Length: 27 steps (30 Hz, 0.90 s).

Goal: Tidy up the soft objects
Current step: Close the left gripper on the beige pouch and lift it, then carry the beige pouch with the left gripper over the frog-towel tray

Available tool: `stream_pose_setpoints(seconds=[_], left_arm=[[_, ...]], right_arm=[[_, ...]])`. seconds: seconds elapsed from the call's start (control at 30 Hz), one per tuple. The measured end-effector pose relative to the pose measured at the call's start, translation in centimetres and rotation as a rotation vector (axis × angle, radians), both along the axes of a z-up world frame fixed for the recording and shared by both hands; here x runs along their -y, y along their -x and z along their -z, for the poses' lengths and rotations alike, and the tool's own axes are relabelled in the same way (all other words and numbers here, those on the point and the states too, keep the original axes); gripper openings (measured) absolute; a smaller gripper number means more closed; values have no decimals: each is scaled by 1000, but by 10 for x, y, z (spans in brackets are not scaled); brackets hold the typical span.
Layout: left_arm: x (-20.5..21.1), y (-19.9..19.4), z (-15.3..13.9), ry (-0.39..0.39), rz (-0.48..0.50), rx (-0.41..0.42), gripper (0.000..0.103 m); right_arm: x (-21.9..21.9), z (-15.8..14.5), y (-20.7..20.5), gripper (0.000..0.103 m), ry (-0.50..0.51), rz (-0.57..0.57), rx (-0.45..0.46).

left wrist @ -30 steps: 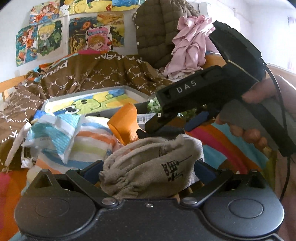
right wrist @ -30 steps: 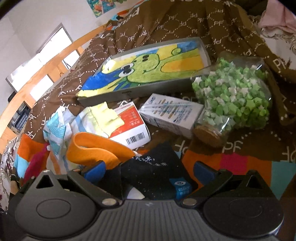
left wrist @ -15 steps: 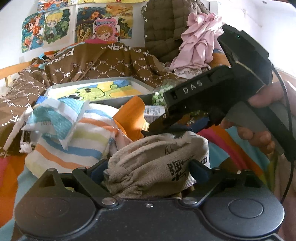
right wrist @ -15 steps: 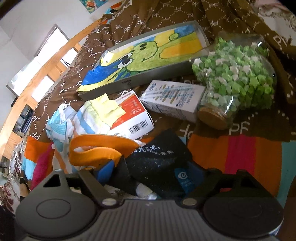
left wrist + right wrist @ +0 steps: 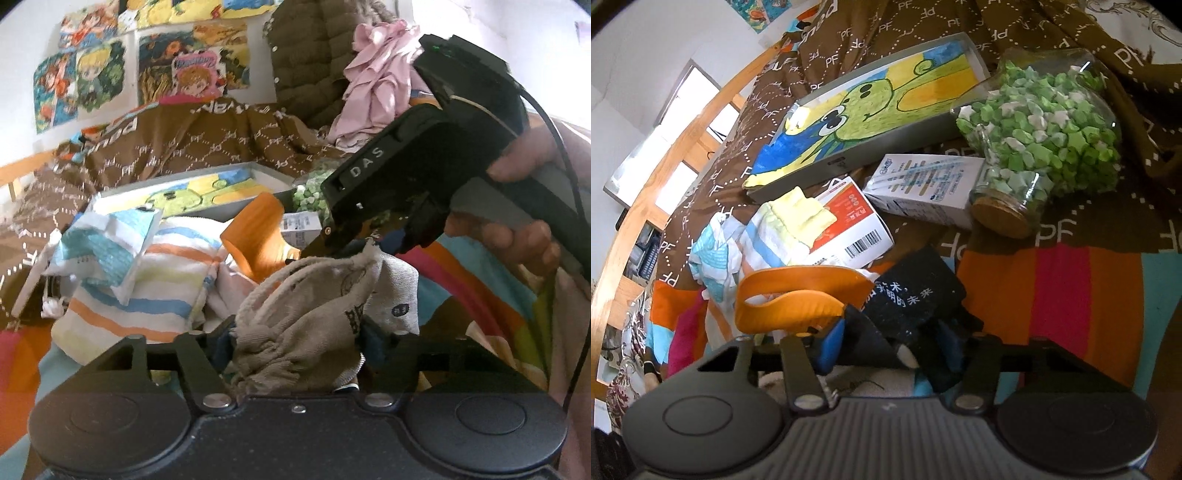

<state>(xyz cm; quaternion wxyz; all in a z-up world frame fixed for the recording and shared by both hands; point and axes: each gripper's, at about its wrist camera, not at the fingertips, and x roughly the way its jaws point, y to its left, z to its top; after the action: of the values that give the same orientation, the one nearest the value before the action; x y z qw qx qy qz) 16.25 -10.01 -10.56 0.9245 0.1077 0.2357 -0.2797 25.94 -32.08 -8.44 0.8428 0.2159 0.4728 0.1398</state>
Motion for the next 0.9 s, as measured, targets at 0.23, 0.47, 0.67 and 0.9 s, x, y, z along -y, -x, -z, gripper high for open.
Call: stream_pose_setpoints(seconds=[0.23, 0.47, 0.67, 0.9], left_arm=[[6, 13, 1, -29, 29, 71, 53], [8, 23, 0, -20, 67, 127, 44], [7, 30, -4, 18, 77, 160, 42], [12, 41, -11, 44, 149, 203, 42]], right_arm=[[10, -2, 3, 42, -32, 48, 5], [19, -3, 3, 9, -55, 104, 31], [17, -10, 5, 5, -47, 98, 91], [18, -19, 8, 4, -65, 100, 164]])
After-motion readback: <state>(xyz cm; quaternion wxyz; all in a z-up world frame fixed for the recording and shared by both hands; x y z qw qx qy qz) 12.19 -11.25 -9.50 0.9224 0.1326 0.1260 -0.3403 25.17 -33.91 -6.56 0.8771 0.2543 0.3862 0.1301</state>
